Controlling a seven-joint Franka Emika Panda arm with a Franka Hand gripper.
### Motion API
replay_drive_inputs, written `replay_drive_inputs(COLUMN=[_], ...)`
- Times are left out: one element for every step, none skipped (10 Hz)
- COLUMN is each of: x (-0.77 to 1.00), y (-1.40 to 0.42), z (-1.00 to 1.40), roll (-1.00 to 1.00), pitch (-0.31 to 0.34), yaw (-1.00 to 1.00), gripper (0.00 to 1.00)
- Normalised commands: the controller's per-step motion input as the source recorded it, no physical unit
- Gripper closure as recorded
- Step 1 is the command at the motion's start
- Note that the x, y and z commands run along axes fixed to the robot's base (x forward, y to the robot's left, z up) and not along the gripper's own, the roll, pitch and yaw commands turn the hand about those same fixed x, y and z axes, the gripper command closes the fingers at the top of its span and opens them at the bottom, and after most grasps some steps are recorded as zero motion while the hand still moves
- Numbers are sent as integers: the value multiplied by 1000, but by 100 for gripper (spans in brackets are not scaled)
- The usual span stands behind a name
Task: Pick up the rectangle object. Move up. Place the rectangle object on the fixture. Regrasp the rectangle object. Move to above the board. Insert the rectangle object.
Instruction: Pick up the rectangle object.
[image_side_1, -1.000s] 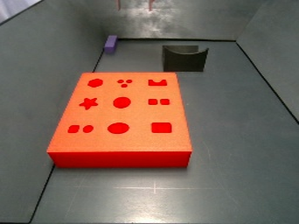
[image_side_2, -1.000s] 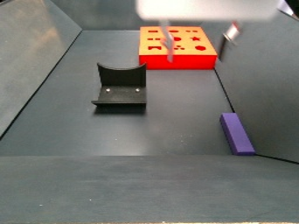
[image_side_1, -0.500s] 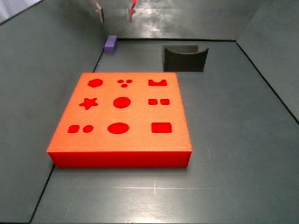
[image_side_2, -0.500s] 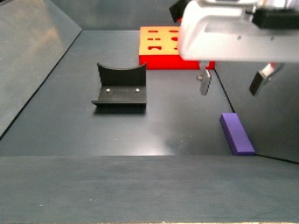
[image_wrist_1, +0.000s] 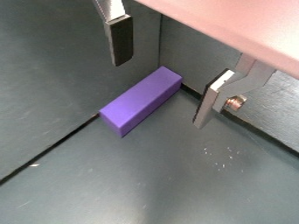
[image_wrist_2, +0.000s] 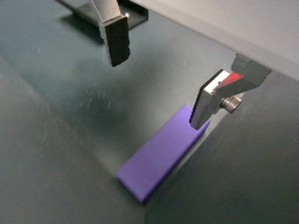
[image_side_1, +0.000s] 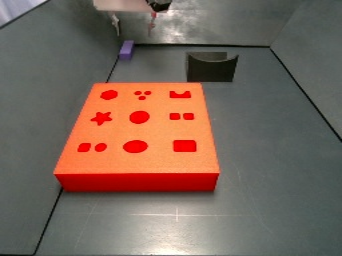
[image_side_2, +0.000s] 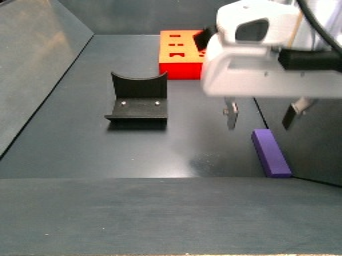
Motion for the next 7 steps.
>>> replay_drive_inputs(x=[-23,0,9,0,-9,0,-9], y=[520,511,477,443,320,217,180], z=[-634,-631,-594,-557,-506,-466,-371], roll=[-233,-197,-196,-213,-233,-243,-230], pitch=[-100,-90,-67,-71,-73,-41,-54], yaw=[0,0,0,0,0,-37,-43], gripper=[0,0,0,0,0,0,0])
